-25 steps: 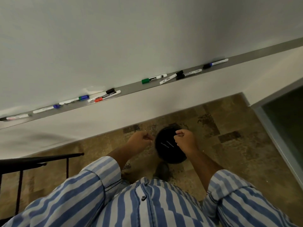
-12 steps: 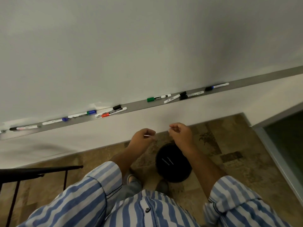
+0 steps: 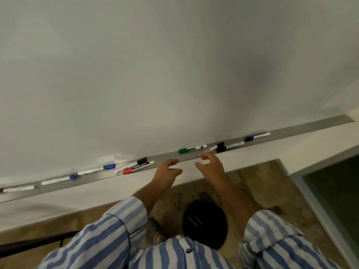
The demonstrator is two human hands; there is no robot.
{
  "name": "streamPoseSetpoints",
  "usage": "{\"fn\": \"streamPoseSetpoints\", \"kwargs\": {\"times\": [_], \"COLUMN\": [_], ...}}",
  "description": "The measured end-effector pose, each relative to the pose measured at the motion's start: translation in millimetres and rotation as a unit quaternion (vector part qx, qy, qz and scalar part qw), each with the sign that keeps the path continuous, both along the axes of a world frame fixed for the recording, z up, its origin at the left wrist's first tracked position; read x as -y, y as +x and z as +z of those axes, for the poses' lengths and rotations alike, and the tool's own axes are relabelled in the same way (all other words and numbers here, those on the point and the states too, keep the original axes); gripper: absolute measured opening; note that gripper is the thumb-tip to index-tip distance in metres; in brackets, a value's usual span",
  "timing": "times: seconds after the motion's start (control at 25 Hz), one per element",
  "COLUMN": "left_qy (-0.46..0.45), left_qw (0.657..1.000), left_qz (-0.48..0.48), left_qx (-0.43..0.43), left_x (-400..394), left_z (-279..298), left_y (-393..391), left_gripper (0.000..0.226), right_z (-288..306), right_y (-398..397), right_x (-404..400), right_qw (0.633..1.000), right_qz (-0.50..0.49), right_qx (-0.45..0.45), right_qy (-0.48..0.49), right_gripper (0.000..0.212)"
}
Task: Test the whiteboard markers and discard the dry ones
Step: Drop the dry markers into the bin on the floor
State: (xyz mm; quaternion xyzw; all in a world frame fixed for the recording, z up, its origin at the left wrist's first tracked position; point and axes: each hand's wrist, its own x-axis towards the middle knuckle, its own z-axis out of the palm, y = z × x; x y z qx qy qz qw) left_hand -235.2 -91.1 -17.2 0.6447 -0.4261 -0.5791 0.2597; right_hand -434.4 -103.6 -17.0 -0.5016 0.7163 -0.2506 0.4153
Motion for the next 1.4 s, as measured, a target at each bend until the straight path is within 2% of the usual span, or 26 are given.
{"fn": "streamPoseSetpoints", "kwargs": {"times": [0.24,0.48,0.6,0.72,0.84,0.92,0.96,1.04,1.12,1.2,1.28,1.4], "left_qy": [0.014,0.033,0.027,0.016,0.017,-0.014,-0.035,-0.083,-0.13,-0.194,-0.28,-0.36], "left_qw": [0.999,0.997,0.994,0.994,0.997,0.998,0.998,0.995,0.991,0.974,0.927,0.872], "left_qz": [-0.042,-0.07,-0.082,-0.077,-0.02,0.027,0.044,0.048,-0.004,-0.099,-0.197,-0.239], "left_qx": [0.006,0.025,0.062,0.08,0.069,0.058,0.04,0.019,0.028,0.066,0.152,0.231], "left_x": [58,83,85,82,74,64,59,51,45,42,38,19], "left_z": [-6,-25,-27,-26,-22,-12,-5,16,45,75,103,131], "left_y": [23,20,11,0,-8,-11,-11,-14,-18,-25,-30,-34], "left_gripper": [0.046,0.066,0.063,0.054,0.055,0.05,0.044,0.03,0.017,0.011,0.01,0.016], "right_z": [-6,-25,-33,-38,-19,-6,2,29,54,81,104,128], "right_y": [2,0,-2,-9,-12,-14,-13,-13,-13,-14,-20,-34], "right_x": [53,75,77,68,59,53,51,46,38,30,24,22], "right_qw": [1.0,0.997,0.993,0.995,0.999,0.993,0.979,0.94,0.92,0.916,0.933,0.931], "right_qz": [-0.017,0.003,0.006,0.0,-0.02,-0.059,-0.088,-0.111,-0.08,-0.023,0.063,0.181], "right_qx": [-0.014,-0.019,0.01,0.028,0.026,0.101,0.182,0.322,0.384,0.401,0.353,0.308], "right_qy": [0.001,0.078,0.117,0.091,0.011,-0.017,-0.012,0.023,0.029,0.013,-0.019,-0.069], "right_gripper": [0.055,0.076,0.085,0.079,0.054,0.028,0.017,0.012,0.016,0.018,0.016,0.012]}}
